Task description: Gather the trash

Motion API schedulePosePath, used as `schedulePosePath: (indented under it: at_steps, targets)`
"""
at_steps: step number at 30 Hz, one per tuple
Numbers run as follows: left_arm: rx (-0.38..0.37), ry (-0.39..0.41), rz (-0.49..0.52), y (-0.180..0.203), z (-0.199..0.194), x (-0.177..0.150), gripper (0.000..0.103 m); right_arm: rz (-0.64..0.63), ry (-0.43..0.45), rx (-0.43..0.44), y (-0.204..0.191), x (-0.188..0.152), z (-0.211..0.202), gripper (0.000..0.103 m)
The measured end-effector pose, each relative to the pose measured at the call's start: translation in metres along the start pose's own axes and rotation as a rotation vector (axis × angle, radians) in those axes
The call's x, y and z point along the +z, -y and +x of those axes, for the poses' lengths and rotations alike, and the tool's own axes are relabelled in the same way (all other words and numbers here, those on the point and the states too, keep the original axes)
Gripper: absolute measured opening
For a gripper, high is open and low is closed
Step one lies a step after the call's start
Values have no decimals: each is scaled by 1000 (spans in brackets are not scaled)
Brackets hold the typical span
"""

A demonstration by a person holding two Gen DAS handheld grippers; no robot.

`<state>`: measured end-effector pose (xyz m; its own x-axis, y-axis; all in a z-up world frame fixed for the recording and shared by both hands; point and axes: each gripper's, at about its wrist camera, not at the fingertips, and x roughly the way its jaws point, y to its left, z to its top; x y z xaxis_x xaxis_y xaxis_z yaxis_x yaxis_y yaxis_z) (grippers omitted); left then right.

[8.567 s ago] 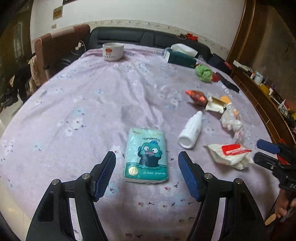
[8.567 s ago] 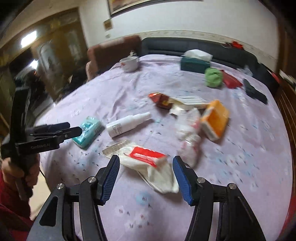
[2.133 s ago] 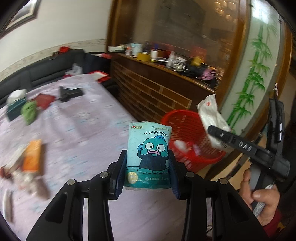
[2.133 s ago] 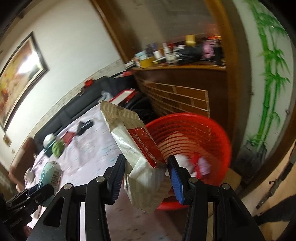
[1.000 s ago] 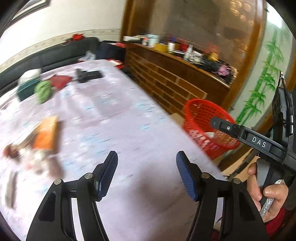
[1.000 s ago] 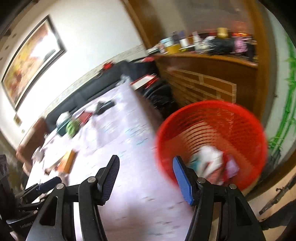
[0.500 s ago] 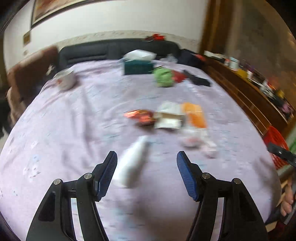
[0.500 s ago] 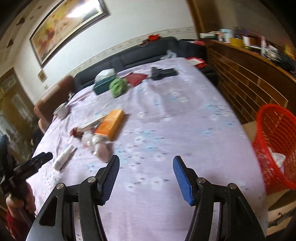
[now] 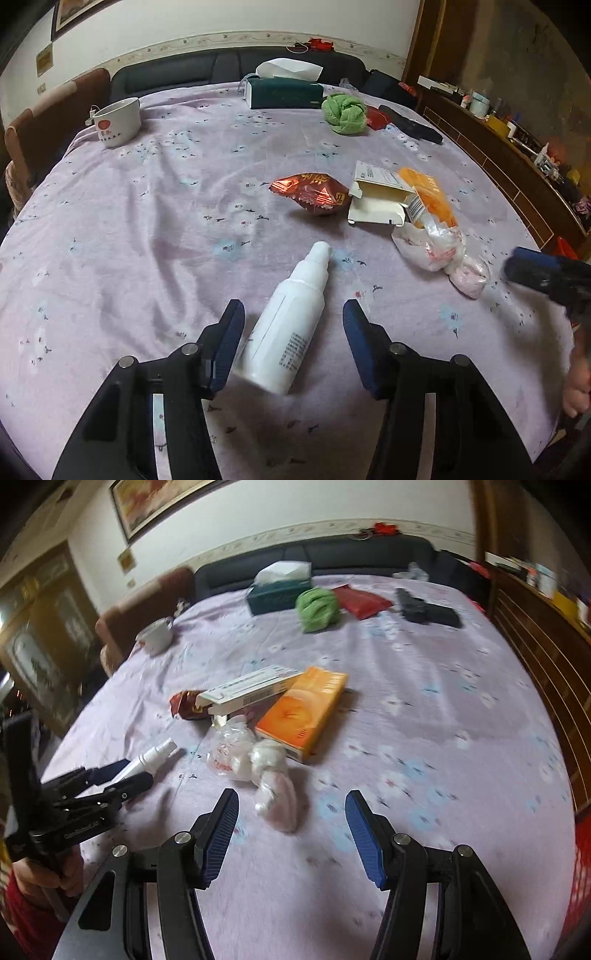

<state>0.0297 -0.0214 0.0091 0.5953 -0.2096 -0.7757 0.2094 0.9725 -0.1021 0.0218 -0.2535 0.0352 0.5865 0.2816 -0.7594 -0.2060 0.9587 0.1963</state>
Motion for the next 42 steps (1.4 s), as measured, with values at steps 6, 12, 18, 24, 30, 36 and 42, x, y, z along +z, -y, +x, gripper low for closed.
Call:
schedulePosePath:
  at_steps: [6,12,18,24,30,36,42]
  targets:
    - [30,-40,18,7,12,4,48,-81,-48,-37,-18,11,35,64]
    - [82,-37,25,9,12,4,31,-96,-82,-43,-29,5,52,34]
    - [66,-2,-5,15,-5,-13,28,-50,-43,-18,-32,-15,26,30]
    - [47,108,-19,33,-35,-35,29,28,51,-25,-33,-45,-2,30]
    - [86,155,-12,44,-43,-45,29,52,105,-53,-36,-58,-11,31]
    - [100,135,-21,44,-40,-49,29,60,108,-64,-35,-60,-10,31]
    - [104,125,-24,44,-38,-52,29,60,115,-69,-36,-61,-10,31]
